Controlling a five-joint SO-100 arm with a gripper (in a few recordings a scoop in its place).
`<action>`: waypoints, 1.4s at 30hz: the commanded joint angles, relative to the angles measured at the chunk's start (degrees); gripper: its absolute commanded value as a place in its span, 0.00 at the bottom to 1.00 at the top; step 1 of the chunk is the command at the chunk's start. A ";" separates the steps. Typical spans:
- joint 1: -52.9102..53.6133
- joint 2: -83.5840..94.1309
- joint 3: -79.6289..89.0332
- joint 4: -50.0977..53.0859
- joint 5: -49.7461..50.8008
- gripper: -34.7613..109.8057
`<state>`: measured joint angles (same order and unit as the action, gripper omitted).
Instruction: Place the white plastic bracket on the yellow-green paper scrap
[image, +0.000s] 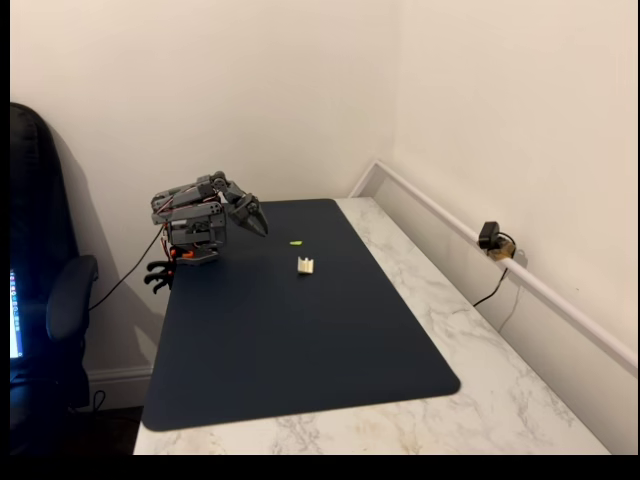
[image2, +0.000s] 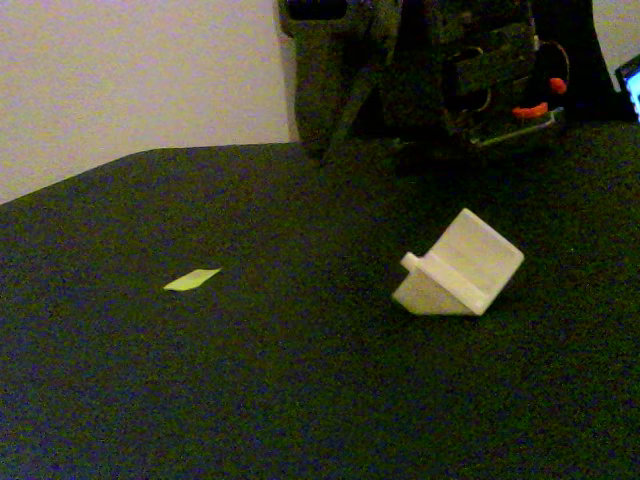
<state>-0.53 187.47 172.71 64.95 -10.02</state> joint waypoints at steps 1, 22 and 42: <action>-0.35 1.85 0.00 0.18 -0.79 0.24; -0.35 1.85 0.00 0.18 -0.79 0.24; -1.76 1.85 0.00 -0.26 1.05 0.24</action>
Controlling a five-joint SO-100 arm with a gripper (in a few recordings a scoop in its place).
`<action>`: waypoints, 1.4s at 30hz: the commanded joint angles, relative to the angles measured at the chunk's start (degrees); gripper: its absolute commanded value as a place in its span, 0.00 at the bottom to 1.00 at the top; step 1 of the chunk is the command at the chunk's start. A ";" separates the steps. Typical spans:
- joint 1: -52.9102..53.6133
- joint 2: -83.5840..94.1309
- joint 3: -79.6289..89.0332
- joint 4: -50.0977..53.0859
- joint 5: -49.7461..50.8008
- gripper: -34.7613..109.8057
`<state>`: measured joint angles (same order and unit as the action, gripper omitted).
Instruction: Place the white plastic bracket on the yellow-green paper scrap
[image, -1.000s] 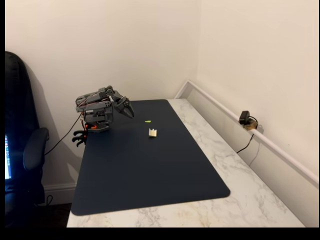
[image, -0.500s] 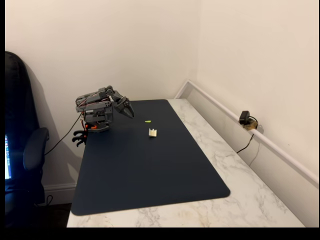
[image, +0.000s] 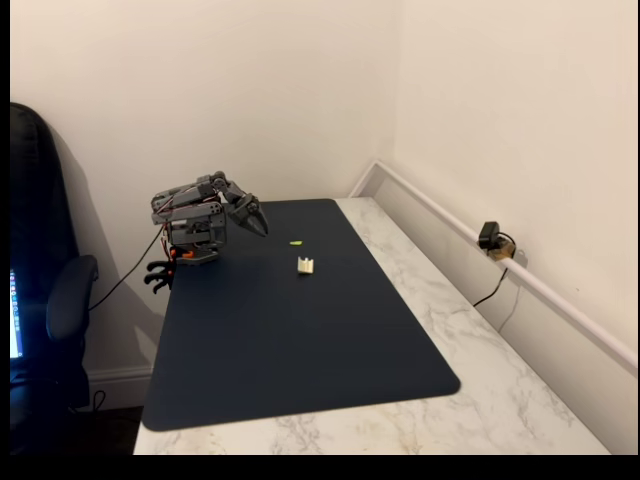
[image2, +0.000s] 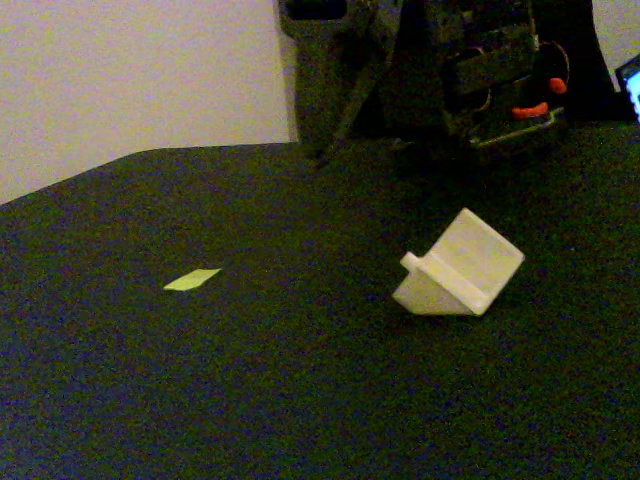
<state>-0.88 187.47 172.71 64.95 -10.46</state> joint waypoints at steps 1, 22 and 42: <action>-0.53 1.85 -0.18 -0.26 4.75 0.24; -12.13 -62.05 -64.42 7.91 15.03 0.24; -23.12 -84.20 -81.91 15.73 27.07 0.24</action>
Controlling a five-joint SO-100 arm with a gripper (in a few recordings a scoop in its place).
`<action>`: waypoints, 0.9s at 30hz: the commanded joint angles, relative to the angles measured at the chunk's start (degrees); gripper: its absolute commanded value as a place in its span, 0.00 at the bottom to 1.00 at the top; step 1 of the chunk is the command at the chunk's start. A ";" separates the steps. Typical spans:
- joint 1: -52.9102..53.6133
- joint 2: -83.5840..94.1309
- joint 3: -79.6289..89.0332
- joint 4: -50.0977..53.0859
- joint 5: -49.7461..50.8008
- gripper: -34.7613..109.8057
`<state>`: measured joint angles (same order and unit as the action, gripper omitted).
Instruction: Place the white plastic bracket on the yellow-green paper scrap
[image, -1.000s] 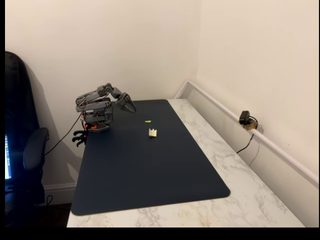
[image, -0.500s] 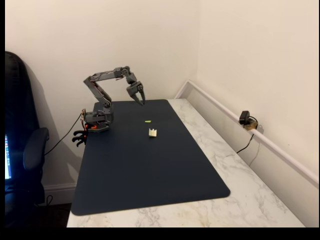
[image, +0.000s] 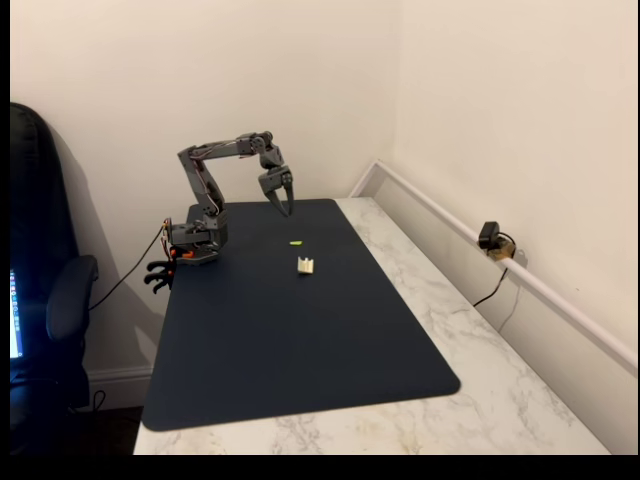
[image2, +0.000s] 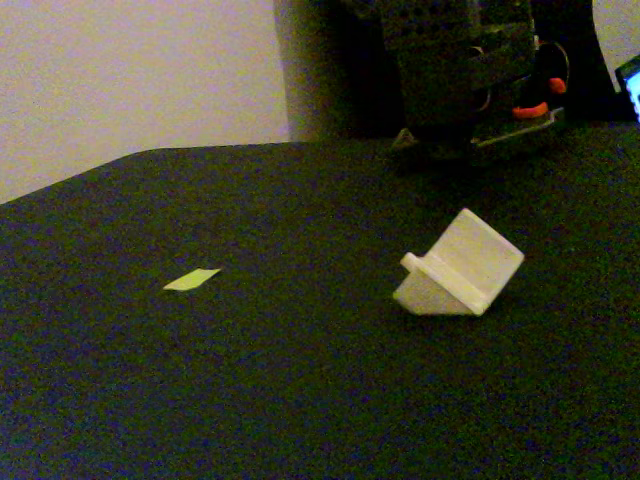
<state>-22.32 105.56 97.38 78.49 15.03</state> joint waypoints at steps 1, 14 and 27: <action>-1.76 -4.57 -8.70 3.16 2.02 0.24; -2.64 -26.19 -26.63 8.53 1.85 0.30; -5.54 -43.07 -40.43 14.15 9.76 0.49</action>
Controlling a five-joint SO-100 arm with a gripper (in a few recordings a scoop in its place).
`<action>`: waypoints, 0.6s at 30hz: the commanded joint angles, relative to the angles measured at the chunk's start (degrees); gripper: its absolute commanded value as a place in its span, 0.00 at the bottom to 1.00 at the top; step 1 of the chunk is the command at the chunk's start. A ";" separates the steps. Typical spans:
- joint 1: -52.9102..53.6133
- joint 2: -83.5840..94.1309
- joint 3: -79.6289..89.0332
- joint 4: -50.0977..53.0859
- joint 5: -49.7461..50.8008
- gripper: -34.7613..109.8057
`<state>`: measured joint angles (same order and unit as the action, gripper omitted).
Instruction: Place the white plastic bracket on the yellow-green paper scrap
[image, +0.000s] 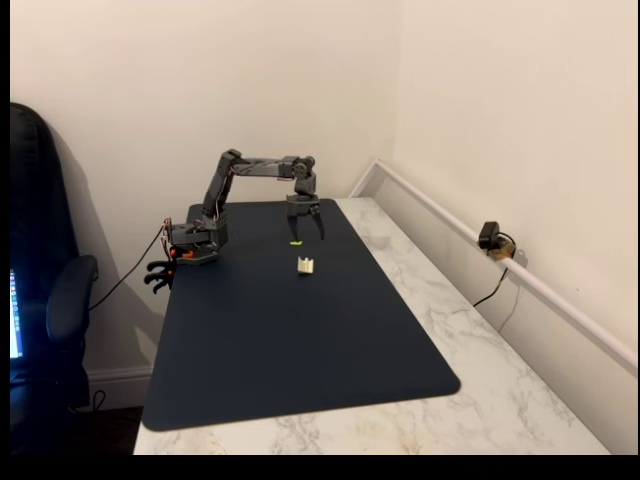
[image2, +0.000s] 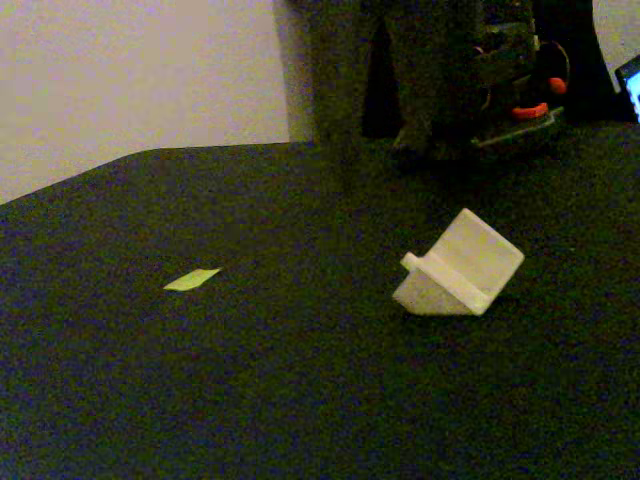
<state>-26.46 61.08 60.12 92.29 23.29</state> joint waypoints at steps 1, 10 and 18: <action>-1.58 0.79 -3.25 0.26 1.85 0.49; -4.92 -4.04 -2.11 -2.20 6.24 0.51; -4.66 -6.15 -1.14 -2.72 8.09 0.52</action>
<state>-30.50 52.91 59.33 89.12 30.23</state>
